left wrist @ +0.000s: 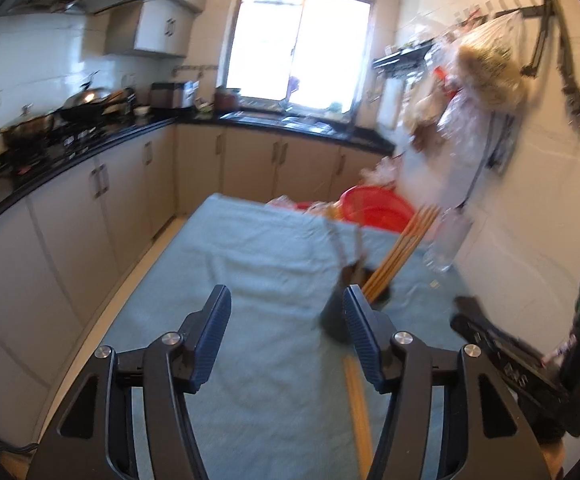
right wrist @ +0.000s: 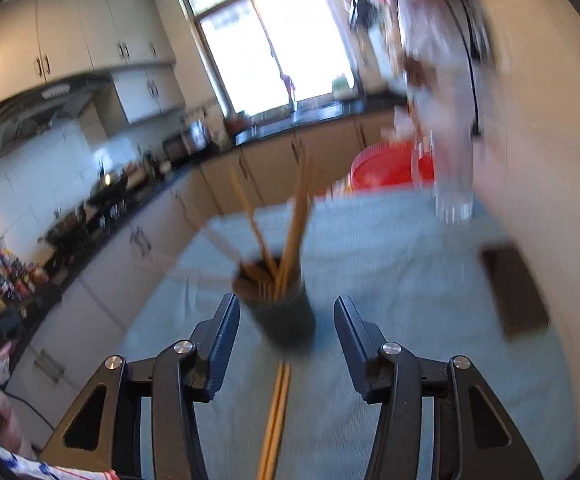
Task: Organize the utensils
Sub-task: 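Insert both chopsticks into the holder cup and open both grippers, then withdraw both grippers and move them over the last loose chopsticks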
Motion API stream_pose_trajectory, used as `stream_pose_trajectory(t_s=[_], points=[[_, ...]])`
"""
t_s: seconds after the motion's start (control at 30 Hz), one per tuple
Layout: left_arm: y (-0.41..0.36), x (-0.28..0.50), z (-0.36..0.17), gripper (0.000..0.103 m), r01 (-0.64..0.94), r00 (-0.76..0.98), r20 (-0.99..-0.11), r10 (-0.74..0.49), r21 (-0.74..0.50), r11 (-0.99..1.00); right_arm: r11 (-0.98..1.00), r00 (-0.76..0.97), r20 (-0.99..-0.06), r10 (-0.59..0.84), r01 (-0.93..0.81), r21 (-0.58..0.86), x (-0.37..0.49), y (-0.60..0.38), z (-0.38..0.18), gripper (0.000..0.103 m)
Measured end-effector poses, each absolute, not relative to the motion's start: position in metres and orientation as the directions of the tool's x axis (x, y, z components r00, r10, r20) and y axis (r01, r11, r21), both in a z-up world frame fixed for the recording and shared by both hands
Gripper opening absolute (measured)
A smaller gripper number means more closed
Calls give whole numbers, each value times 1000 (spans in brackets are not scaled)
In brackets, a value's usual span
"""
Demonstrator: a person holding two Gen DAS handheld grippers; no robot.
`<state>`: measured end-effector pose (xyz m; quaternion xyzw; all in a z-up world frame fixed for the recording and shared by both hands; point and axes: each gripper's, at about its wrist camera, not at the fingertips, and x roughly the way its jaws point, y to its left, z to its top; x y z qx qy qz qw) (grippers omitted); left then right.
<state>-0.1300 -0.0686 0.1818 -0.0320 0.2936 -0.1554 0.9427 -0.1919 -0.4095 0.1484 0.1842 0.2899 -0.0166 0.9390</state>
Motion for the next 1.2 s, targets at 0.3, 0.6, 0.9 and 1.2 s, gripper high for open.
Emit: stream_pose_trajectory(t_s=[0.3, 0.6, 0.9, 1.2], points=[[-38, -135, 128, 57, 182, 687, -668, -285, -221, 958, 951, 651, -740, 169, 89, 296, -200, -369, 62, 34], [-51, -139, 117, 57, 217, 676, -682, -277, -175, 960, 973, 587, -801, 115, 97, 211, -189, -353, 35, 33], [-58, -133, 106, 57, 222, 647, -711, -276, -170, 960, 988, 570, -821, 34, 107, 115, -186, -348, 32, 32], [-83, -134, 84, 57, 282, 571, -763, -302, -164, 945, 967, 539, -838, -85, 247, 61, -189, -388, 30, 21]])
